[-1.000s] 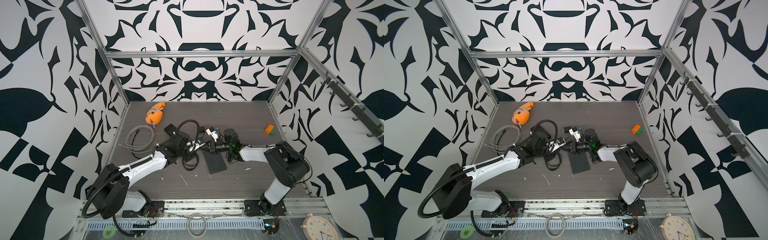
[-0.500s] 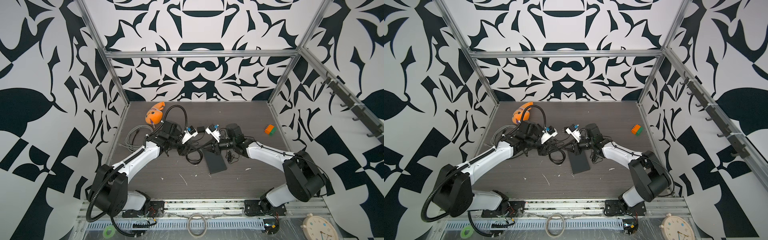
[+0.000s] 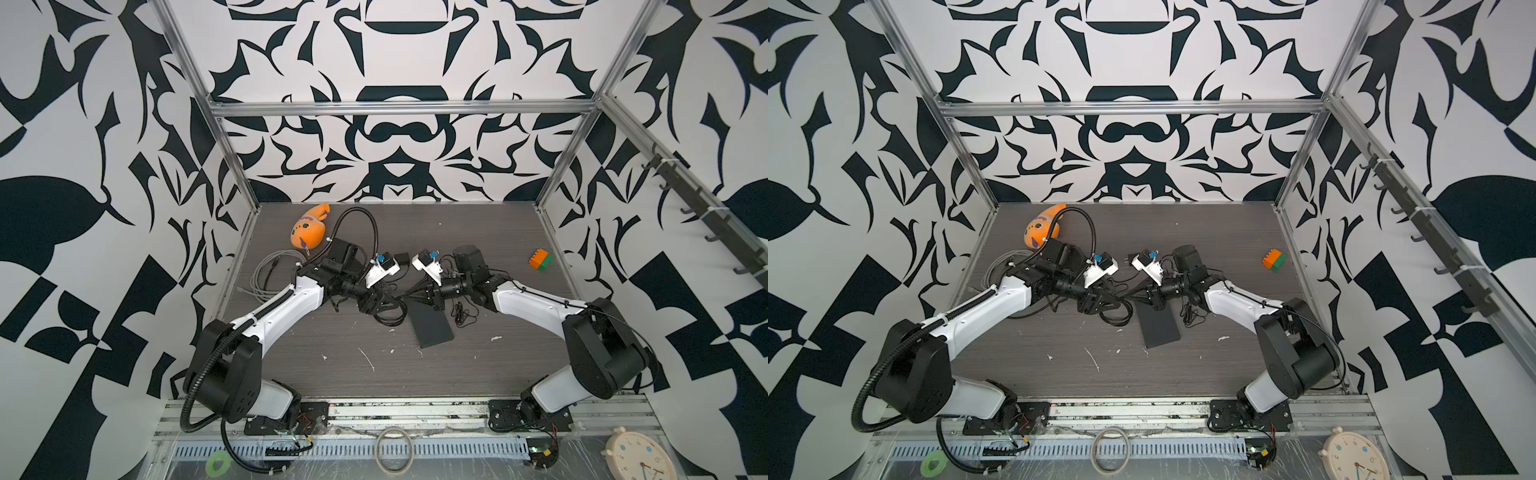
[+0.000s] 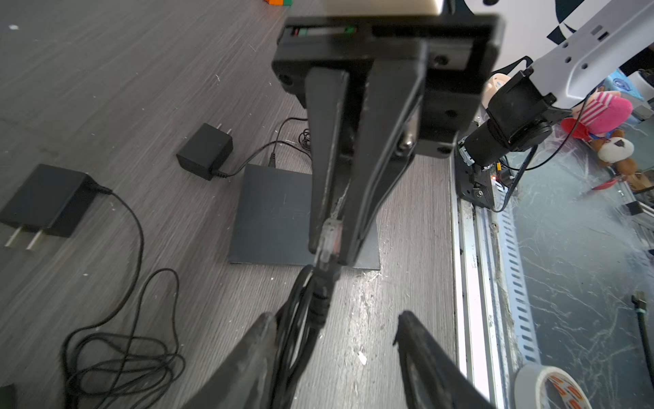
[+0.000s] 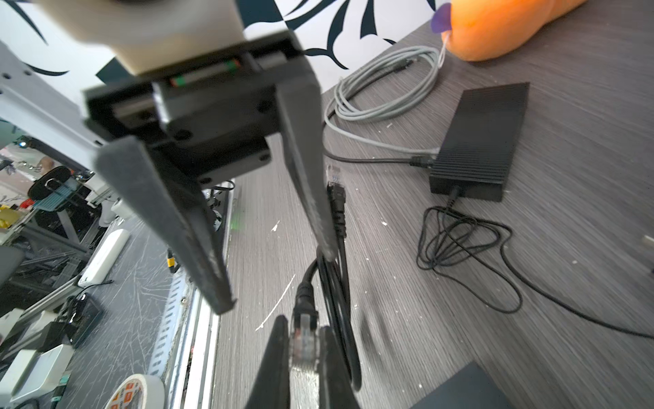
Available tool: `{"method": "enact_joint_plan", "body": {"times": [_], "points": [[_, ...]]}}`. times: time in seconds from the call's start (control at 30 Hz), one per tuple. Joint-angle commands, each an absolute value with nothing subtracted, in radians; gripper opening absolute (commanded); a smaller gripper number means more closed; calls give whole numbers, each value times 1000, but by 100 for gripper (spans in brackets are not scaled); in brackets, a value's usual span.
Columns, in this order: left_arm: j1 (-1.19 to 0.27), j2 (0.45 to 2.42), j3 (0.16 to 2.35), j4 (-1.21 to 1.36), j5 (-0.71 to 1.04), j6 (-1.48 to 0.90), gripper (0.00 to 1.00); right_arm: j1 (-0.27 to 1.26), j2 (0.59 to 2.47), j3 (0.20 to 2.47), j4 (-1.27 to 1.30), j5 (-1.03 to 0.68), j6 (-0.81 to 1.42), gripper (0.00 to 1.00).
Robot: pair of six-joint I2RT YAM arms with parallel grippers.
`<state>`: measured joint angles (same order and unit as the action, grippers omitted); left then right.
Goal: Insert the plug into the switch port
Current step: 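Grasp the ethernet cable below its plug with left gripper beside right gripper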
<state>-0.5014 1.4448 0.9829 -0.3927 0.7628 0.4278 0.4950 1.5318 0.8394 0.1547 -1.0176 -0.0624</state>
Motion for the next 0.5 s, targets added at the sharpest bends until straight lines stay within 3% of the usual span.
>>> {"method": "enact_joint_plan", "body": {"times": [0.0,0.2,0.47], "points": [[-499,1471,1027,-428,802,455,58,506,1478,892,174,-1077,-93,0],[-500,1500,1056,-439,846,450,54,535,1459,916,100,-1078,-146,0],[-499,1507,1056,-453,857,442,22,540,1445,916,70,-1082,-177,0]]}}
